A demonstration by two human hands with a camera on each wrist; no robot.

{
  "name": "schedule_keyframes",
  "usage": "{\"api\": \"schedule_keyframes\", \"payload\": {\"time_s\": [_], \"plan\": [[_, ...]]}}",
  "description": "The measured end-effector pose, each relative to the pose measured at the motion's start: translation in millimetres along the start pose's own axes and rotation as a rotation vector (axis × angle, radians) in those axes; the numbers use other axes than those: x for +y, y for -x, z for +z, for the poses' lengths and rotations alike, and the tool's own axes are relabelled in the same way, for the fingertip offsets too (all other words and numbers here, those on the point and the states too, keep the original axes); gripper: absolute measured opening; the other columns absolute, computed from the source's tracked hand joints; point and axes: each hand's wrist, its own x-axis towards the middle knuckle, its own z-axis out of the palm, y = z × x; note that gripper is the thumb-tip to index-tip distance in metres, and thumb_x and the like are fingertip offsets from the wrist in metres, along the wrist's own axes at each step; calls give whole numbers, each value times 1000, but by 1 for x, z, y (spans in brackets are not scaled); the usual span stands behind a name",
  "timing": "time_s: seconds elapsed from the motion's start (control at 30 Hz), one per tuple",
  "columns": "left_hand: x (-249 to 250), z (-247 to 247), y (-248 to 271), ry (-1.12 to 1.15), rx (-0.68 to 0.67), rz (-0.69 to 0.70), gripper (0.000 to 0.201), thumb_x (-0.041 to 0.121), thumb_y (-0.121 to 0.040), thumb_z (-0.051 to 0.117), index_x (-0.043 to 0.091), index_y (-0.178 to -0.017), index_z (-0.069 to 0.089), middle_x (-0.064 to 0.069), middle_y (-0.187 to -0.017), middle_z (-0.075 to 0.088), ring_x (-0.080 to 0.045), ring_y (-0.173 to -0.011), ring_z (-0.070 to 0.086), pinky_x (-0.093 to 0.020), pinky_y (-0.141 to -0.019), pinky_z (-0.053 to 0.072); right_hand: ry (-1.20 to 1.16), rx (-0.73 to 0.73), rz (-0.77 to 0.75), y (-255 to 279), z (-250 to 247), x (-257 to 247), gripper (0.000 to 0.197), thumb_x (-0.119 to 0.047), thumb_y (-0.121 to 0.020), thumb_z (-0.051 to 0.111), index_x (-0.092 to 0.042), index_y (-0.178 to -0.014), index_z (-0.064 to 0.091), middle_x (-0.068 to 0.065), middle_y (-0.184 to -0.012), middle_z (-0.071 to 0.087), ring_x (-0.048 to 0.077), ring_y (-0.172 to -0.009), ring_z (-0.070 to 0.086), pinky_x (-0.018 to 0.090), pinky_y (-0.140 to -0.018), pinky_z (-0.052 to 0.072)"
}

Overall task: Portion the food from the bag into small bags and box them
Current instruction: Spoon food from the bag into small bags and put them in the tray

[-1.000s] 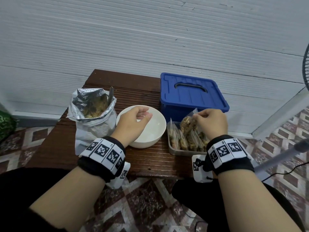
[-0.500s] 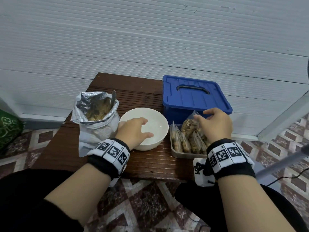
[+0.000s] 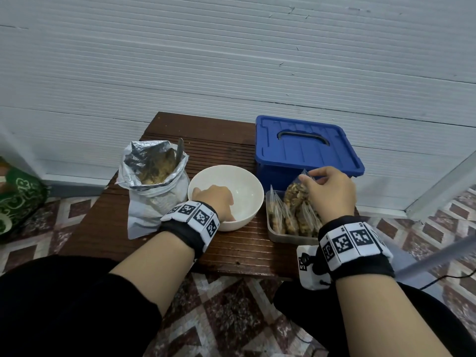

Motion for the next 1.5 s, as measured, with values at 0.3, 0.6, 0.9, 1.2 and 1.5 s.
{"api": "schedule_keyframes", "payload": {"time_s": [0.3,0.6,0.9,1.2,1.5], "plan": [[1,0,-2,-37,14,-5,54,40,-85,66,24,-133,51,-1,-134,50,-24,-125,46,-42,-103,32,-77,71,59,-1,-4,1,21,-35,-93,54,-17,-90,63,-2,-83,59,21,-90,57,47,-94,45],[-2,-2,1,216,227,-8,28,27,-97,46,13,-107,68,-5,-104,67,-25,-96,61,-36,-84,50,-131,74,65,2,-5,-5,27,-33,-97,48,-11,-98,65,0,-90,60,25,-97,59,47,-95,44],[-5,-16,22,647,492,249,27,28,-100,46,20,-107,71,10,-100,67,-8,-95,57,-24,-84,40,-77,26,-152,19,3,-26,11,-29,-91,56,-28,-81,61,-6,-77,62,20,-86,59,48,-88,47],[-9,-15,33,1074,494,319,22,21,-100,46,31,-93,64,11,-86,70,1,-76,67,-21,-80,50,-59,-246,-203,36,19,-41,35,-27,-93,57,-16,-127,58,-7,-103,63,8,-92,54,22,-84,40],[-7,-20,40,1253,450,288,22,16,-101,44,17,-105,65,7,-83,72,-4,-74,69,-15,-68,50,-337,-298,-17,33,20,-39,15,-14,-86,68,-14,-100,69,0,-81,68,4,-67,58,6,-60,46]]}}
